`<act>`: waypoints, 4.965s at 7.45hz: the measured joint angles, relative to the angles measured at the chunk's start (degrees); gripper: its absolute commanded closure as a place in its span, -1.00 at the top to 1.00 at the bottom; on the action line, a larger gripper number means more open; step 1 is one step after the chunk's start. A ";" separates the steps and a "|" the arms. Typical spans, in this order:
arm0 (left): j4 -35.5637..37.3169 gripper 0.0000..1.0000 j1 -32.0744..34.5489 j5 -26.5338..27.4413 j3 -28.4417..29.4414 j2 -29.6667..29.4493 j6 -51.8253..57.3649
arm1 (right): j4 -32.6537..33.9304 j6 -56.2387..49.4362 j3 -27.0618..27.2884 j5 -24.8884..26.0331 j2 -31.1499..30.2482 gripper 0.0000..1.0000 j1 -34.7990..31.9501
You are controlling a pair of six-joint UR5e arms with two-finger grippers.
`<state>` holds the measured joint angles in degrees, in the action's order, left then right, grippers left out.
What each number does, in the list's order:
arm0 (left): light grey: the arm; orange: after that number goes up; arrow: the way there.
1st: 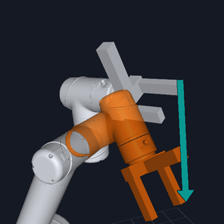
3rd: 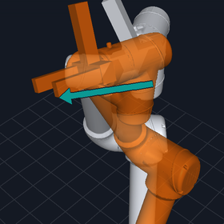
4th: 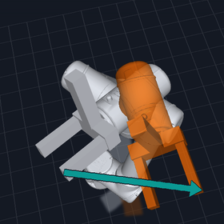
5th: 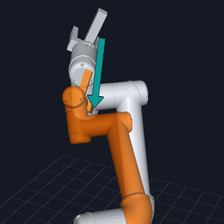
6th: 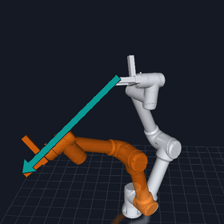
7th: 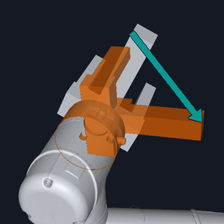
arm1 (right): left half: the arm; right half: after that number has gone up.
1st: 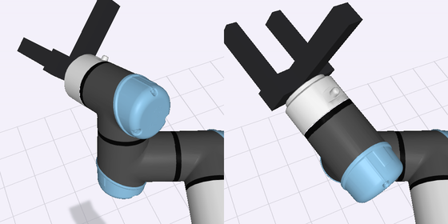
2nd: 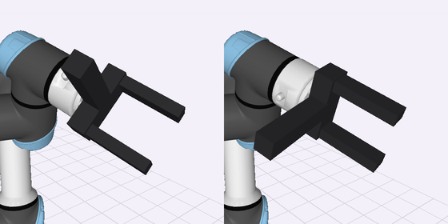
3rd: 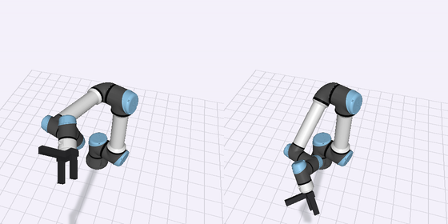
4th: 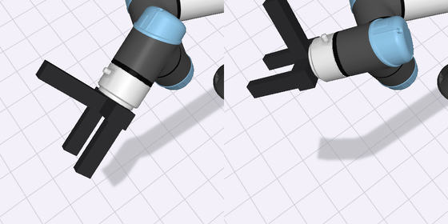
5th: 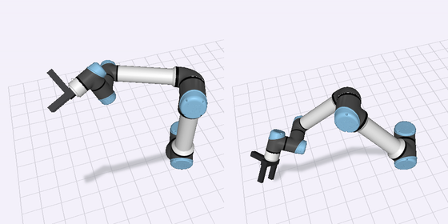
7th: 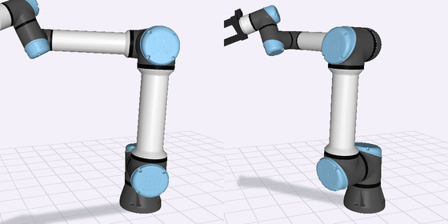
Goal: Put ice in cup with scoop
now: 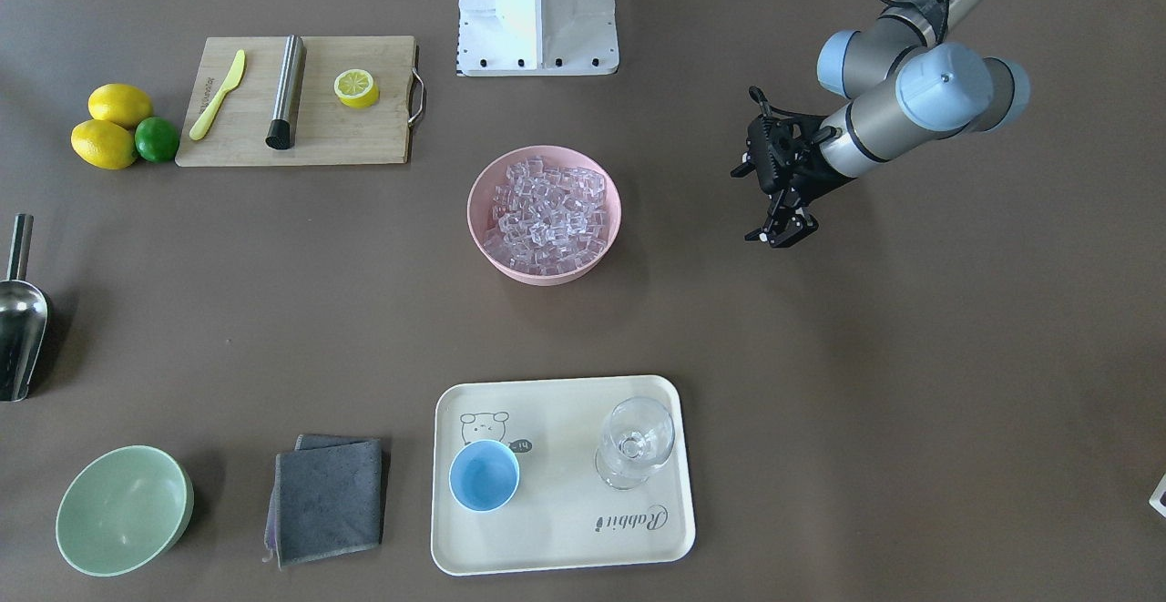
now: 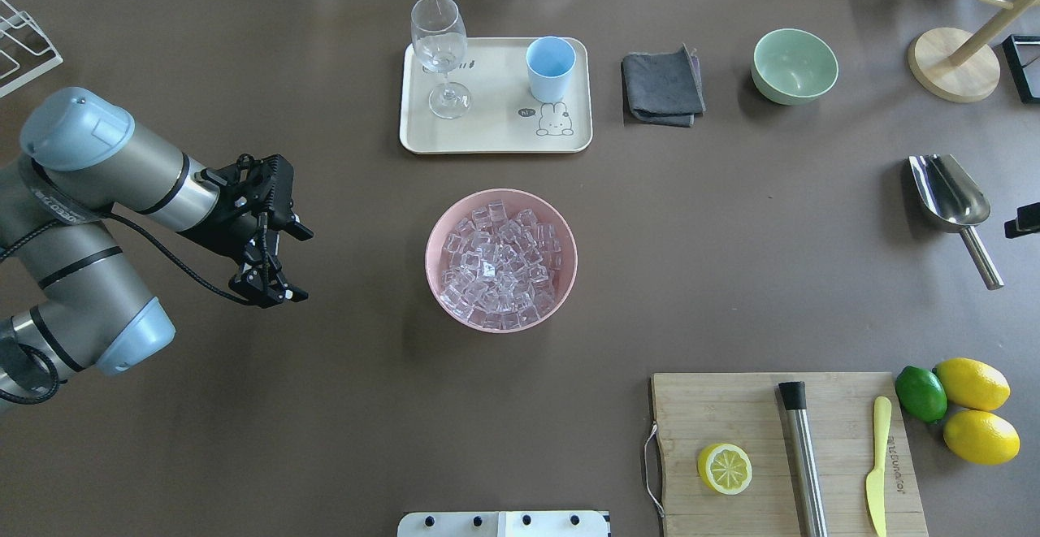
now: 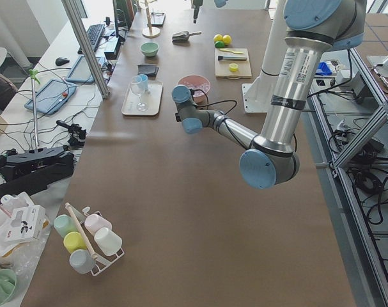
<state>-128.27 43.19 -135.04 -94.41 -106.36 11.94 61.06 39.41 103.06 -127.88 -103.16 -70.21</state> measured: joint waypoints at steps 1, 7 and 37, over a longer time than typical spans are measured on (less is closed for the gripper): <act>-0.54 0.98 -1.27 1.62 0.20 -1.07 0.01 | -4.03 1.66 -1.98 1.07 -0.23 0.96 1.64; -11.68 0.98 -10.95 18.64 5.32 -6.04 -3.47 | -13.05 3.31 -7.04 6.62 -0.85 0.73 8.74; -12.09 0.98 -12.17 19.41 7.60 -9.69 -8.95 | 10.96 -36.41 13.61 -1.58 -0.52 -1.00 5.02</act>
<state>-140.36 31.02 -115.64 -86.81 -116.06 2.99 72.01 3.00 116.67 -129.46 -103.68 -65.20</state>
